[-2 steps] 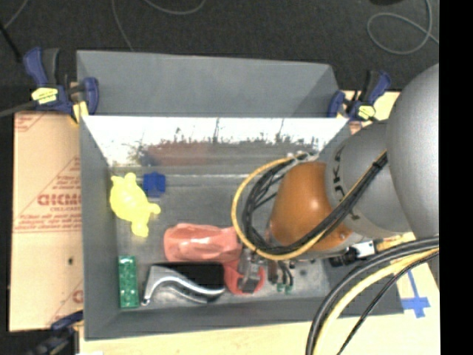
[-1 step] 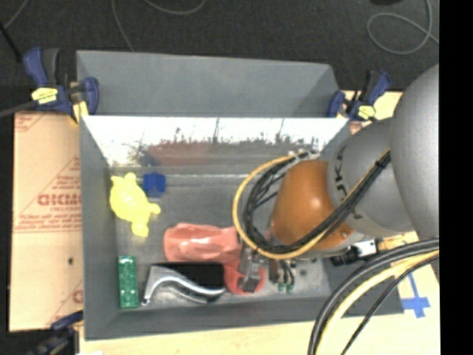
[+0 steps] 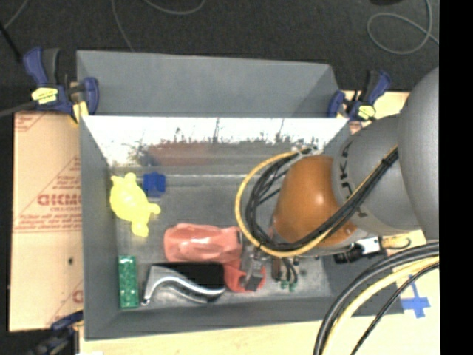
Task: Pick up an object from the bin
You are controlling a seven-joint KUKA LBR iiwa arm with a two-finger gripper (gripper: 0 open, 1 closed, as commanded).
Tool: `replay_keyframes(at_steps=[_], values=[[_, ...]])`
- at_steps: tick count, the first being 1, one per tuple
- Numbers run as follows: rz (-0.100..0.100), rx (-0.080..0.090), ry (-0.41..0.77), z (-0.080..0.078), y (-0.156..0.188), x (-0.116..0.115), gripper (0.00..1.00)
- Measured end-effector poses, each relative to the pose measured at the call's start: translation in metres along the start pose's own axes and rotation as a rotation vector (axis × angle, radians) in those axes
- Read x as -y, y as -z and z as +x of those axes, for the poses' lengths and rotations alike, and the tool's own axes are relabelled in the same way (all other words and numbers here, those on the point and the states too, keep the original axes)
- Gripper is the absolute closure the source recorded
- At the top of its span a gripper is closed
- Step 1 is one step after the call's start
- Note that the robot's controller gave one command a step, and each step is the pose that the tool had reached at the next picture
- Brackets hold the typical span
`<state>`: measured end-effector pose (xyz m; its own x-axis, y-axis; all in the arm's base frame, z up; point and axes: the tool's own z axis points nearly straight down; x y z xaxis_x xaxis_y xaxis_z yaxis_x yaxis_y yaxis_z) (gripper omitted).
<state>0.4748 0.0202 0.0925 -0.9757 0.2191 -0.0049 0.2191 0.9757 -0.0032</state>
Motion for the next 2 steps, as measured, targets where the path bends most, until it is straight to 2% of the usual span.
replay_keyframes(at_steps=[2], values=[[-0.002,0.004,0.002,-0.001,0.04,-0.001,1.0]])
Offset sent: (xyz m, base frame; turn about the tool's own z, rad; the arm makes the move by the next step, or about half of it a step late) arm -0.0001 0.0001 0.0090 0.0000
